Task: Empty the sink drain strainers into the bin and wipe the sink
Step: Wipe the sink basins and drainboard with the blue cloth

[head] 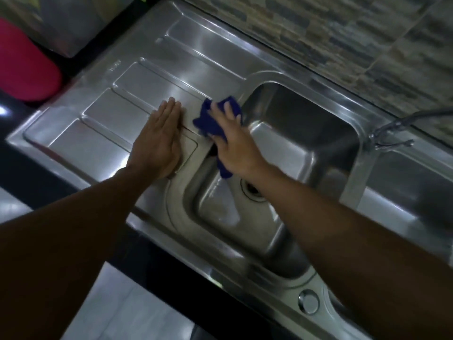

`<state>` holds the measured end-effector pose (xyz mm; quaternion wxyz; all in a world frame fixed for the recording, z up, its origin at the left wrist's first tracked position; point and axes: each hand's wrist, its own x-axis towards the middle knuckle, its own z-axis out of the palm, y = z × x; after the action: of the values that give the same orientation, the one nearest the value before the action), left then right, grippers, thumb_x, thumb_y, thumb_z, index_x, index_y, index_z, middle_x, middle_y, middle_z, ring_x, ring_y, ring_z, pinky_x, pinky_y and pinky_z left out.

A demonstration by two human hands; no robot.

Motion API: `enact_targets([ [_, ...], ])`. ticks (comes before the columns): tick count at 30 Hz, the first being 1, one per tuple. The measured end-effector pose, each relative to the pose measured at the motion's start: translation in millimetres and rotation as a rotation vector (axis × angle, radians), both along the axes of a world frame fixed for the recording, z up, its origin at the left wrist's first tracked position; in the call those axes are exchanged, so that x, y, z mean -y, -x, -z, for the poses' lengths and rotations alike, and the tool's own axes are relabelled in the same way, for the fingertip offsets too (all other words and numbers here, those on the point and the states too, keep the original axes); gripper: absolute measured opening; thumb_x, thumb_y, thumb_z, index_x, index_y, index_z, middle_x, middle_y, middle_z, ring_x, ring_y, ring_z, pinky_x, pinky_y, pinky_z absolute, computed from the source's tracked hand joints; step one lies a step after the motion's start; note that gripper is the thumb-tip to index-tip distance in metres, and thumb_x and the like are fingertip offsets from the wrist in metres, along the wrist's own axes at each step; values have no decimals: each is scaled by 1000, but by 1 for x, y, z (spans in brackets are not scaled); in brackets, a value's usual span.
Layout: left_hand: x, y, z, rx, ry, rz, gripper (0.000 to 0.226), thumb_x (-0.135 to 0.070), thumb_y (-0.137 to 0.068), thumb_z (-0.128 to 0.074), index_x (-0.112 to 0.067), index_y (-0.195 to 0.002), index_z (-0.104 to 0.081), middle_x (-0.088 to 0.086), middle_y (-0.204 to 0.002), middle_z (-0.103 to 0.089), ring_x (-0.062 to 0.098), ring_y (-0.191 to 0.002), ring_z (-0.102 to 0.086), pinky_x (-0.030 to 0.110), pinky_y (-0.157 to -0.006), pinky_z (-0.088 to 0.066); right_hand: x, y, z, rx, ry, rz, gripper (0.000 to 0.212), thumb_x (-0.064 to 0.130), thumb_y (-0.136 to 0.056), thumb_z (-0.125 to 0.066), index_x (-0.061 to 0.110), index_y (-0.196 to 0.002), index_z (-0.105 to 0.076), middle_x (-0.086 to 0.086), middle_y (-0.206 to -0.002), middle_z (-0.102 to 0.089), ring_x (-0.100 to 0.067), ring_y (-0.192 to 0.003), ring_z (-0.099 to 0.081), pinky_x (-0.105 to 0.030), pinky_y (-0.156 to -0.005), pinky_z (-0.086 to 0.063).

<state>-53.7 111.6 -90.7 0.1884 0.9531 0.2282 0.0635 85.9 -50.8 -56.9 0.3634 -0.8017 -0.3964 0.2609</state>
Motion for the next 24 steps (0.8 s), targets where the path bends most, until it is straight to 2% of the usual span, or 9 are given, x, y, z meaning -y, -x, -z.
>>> enact_targets([
  [4, 12, 57, -10, -79, -74, 21, 68, -51, -102, -11, -13, -157, -21, 11, -165, -18, 23, -154, -13, 45, -125, -13, 27, 64, 0, -72, -117, -118, 57, 3, -100, -52, 13, -153, -35, 4, -161, -20, -13, -150, 0, -49, -126, -10],
  [7, 29, 83, -20, -174, -79, -50, 67, -47, -100, -20, -15, -159, -14, 9, -167, -9, 21, -154, -6, 43, -125, -10, 40, 98, 3, -106, -154, -186, 56, -3, -96, -56, 7, -149, -41, -1, -161, -27, -21, -154, -9, -50, -124, -18],
  [11, 59, 109, -29, -193, -87, -84, 73, -44, -97, -39, -12, -159, -16, 10, -166, -10, 24, -154, -7, 41, -125, -8, 66, 136, 7, -159, -159, -201, 61, 1, -92, -62, 15, -148, -45, 9, -157, -28, -13, -153, -17, -45, -124, -22],
  [14, 68, 127, -33, -155, -37, -102, 66, -40, -99, -28, -14, -159, -18, 7, -166, -13, 20, -154, -7, 32, -122, -3, 96, 137, 3, -115, -105, -193, 60, 5, -91, -66, 20, -146, -49, 1, -151, -49, -15, -144, -40, -37, -120, -30],
  [16, 72, 130, -30, -158, -59, -97, 61, -37, -102, -25, -15, -159, -17, 6, -167, -13, 20, -155, -7, 33, -122, -3, 134, 128, -2, -72, -38, -205, 59, 5, -90, -67, 21, -145, -51, 0, -143, -58, -13, -132, -53, -33, -114, -39],
  [18, 77, 130, -26, -182, -95, -91, 60, -39, -105, -20, -16, -159, -13, 5, -167, -10, 19, -155, -4, 37, -124, -5, 183, 117, -9, -19, 27, -278, 64, -1, -86, -62, 18, -146, -49, 4, -147, -53, -6, -135, -50, -33, -116, -38],
  [21, 83, 131, -22, -210, -139, -56, 59, -42, -106, -12, -16, -160, -10, 5, -167, -7, 19, -155, -2, 40, -125, -7, 237, 110, -16, 96, 59, -387, 65, -2, -81, -58, 13, -145, -51, 2, -152, -47, -7, -143, -38, -29, -121, -28],
  [22, 83, 131, -21, -215, -151, -44, 60, -43, -106, -12, -16, -160, -10, 6, -167, -7, 19, -155, -2, 40, -125, -8, 241, 110, -16, 129, 48, -409, 63, -2, -82, -59, 12, -143, -52, 0, -152, -46, -8, -145, -36, -27, -122, -26],
  [24, 82, 130, -20, -227, -171, -27, 60, -43, -106, -11, -15, -160, -10, 7, -167, -7, 20, -155, -2, 40, -125, -8, 226, 115, -14, 134, 34, -430, 61, -5, -83, -63, 11, -142, -54, -1, -153, -46, -11, -146, -35, -31, -122, -27],
])
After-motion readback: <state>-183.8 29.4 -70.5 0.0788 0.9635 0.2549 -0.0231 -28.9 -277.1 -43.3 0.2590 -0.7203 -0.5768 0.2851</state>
